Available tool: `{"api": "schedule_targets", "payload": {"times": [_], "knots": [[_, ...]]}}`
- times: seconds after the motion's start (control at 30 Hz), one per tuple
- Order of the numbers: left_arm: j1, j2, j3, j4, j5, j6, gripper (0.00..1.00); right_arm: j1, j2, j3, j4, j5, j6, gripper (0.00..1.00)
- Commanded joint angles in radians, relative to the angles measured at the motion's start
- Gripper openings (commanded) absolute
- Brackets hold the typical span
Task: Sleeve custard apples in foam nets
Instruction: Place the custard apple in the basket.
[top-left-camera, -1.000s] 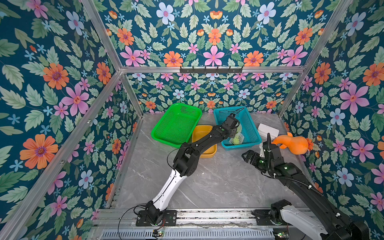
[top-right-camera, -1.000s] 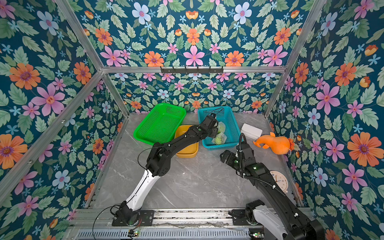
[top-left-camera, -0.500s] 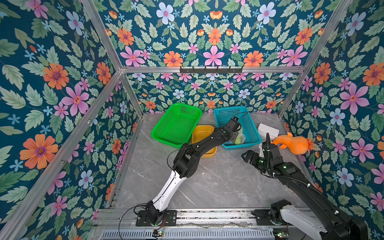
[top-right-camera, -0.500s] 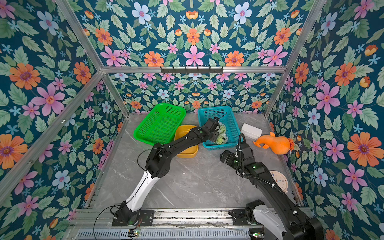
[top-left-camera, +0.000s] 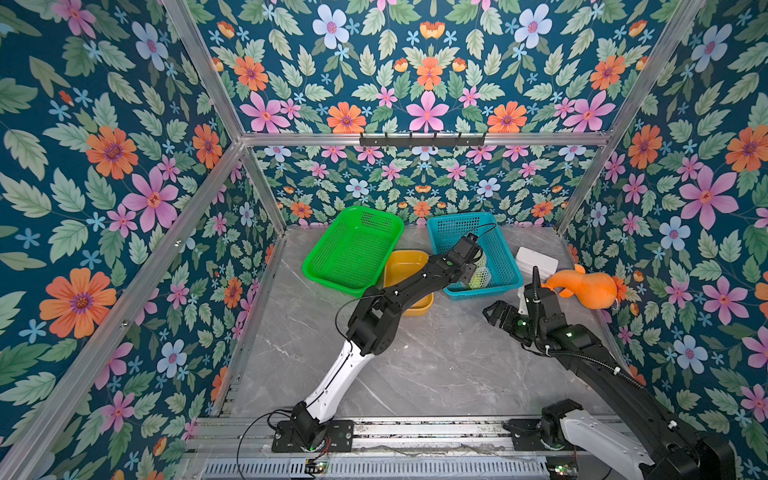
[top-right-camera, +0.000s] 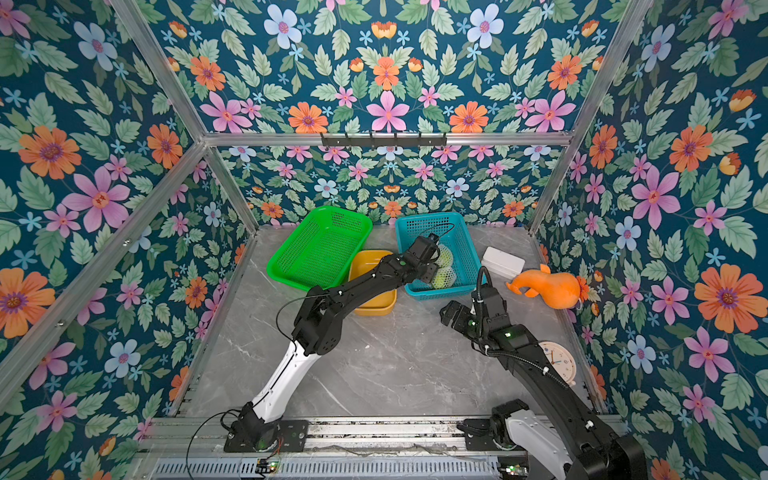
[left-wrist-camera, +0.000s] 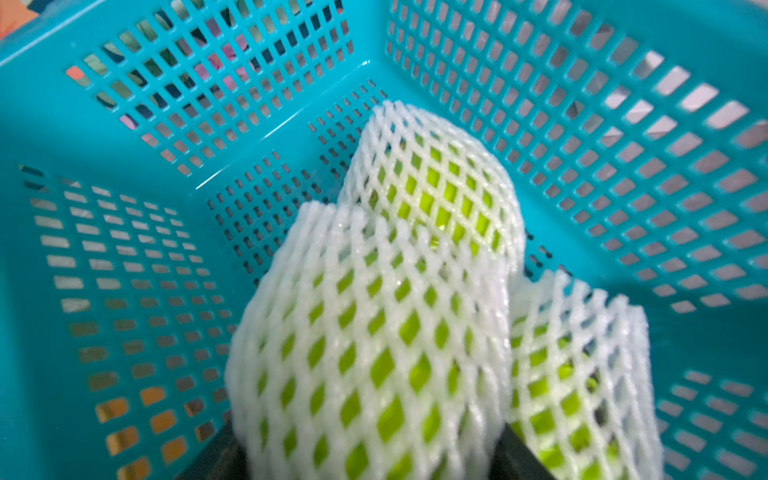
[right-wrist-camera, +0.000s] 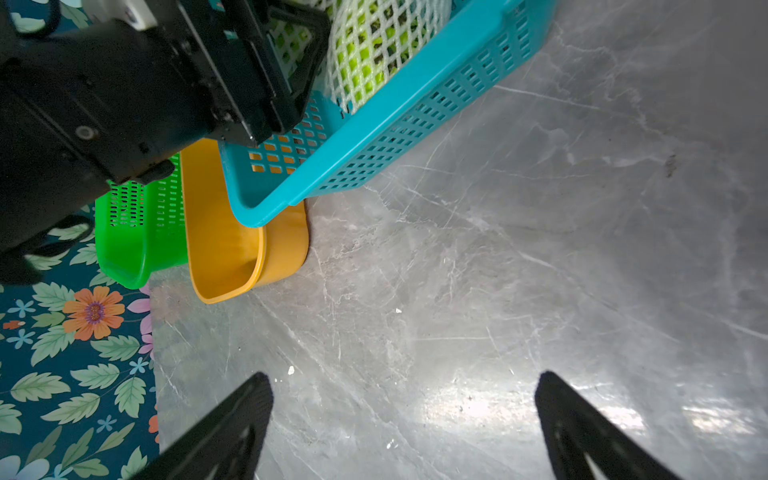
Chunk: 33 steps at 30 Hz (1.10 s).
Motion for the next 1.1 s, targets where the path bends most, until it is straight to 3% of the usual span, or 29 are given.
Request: {"api": "schedule_targets", "payload": {"times": [0.0,0.27,0.3,0.37,0.4,0.73,1.07], "knots": [[0.002,-0.058,-0.069,-0.057,-0.063,-0.015,0.59,0.0,0.007,-0.002,0.011,-0.002,-0.001,0.99],[0.001,-0.028,-0.047,-0.085,-0.046,-0.007,0.63,0.0,0.027,-0.006,0.032,-0.025,0.012,0.99],[0.001,-0.02,-0.039,-0.088,-0.041,-0.009,0.67,0.0,0.023,-0.007,0.03,-0.023,0.012,0.99],[0.001,-0.014,-0.033,-0.088,-0.04,-0.011,0.98,0.0,0.016,-0.012,0.023,-0.018,0.013,0.99],[0.0,-0.015,-0.032,-0.088,-0.04,-0.013,1.0,-0.001,0.013,-0.015,0.023,-0.015,0.015,0.99],[-0.003,-0.102,-0.077,-0.049,-0.046,-0.028,1.0,0.0,0.025,-0.005,0.024,-0.01,0.01,0.99],[-0.004,-0.295,-0.241,0.067,-0.055,-0.037,0.99,-0.012,0.023,0.081,-0.052,0.081,-0.073,0.99]]}}
